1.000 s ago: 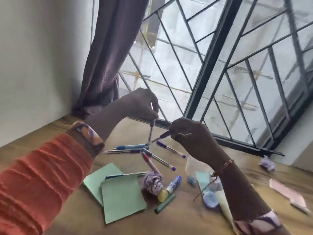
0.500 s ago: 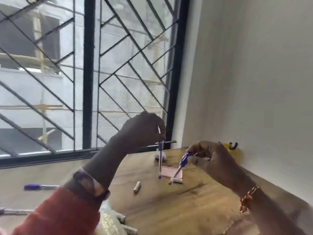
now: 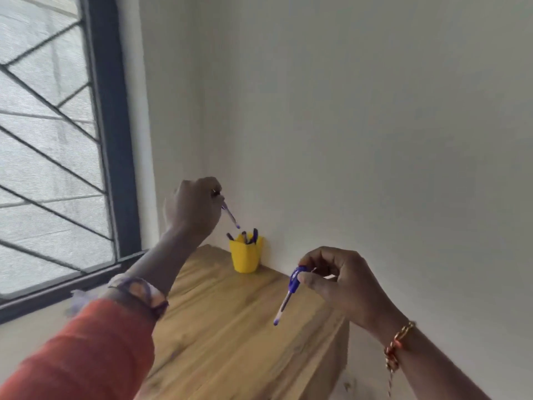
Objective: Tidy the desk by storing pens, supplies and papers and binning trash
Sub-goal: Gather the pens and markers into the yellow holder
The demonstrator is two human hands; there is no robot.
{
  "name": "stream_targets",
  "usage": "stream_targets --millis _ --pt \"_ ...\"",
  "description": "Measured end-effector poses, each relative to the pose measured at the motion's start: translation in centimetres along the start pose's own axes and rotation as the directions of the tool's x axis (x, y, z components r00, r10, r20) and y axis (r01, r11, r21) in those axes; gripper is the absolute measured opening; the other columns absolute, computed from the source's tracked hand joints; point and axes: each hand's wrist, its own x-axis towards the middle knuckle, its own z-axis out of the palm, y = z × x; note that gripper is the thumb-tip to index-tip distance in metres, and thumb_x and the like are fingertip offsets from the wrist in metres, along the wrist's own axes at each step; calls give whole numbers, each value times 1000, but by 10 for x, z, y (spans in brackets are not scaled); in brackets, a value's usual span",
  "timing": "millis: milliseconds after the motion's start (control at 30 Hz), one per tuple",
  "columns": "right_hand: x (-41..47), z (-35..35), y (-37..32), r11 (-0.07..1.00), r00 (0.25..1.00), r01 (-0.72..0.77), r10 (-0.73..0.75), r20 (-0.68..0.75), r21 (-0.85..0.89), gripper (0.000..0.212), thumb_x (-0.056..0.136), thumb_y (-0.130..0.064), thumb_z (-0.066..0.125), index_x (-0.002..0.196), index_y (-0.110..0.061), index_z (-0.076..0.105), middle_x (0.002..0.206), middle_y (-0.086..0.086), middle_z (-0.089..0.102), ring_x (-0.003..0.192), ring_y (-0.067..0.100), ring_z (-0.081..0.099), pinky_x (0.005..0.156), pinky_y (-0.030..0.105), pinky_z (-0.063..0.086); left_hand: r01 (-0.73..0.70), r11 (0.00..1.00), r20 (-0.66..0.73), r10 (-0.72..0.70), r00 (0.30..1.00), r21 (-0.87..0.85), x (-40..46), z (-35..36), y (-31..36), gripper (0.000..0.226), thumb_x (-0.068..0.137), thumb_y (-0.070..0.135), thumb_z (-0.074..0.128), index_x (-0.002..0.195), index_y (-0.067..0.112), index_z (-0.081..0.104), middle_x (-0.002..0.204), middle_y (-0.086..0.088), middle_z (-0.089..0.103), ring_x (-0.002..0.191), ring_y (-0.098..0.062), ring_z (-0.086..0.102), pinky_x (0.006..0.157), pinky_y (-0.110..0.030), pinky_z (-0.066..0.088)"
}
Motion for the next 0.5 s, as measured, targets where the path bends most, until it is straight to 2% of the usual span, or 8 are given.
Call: stream_targets --millis 67,167,300,400,500 --pt "22 -8 20 1000 1000 -2 2 -20 5 14 76 -8 71 72 -21 67 72 -7 70 64 -2 61 62 11 46 46 999 -14 -46 999 -8 23 42 -4 19 84 19 59 100 19 70 98 -13 71 90 -38 63 63 -32 43" --pt "68 -19 46 1000 999 3 -3 -42 3 13 76 -10 71 73 -22 68 74 -11 70 66 0 61 62 15 47 146 989 37 -146 989 15 57 104 -9 20 86 17 57 101 17 69 102 -16 67 95 -40 60 67 -34 43" --pt "133 -22 76 998 992 63 -62 -106 7 18 76 -10 72 71 -25 66 70 -16 68 65 -1 61 60 12 46 172 976 208 -198 958 135 85 173 -20 19 87 16 56 101 17 68 106 -13 66 100 -37 60 69 -32 40" --pt "176 -11 90 992 977 120 -111 -183 35 18 77 -10 71 73 -26 64 67 -14 65 63 -4 58 57 9 44 190 966 309 -238 921 178 90 204 -33 23 86 18 59 108 20 65 111 -8 65 104 -32 59 75 -33 45" --pt "217 13 100 985 956 174 -165 -242 15 15 79 -8 70 76 -21 64 68 -19 61 61 -7 57 56 5 42 254 958 277 -282 919 131 86 212 -47 25 85 23 61 110 22 64 111 -3 67 105 -29 59 79 -34 45"
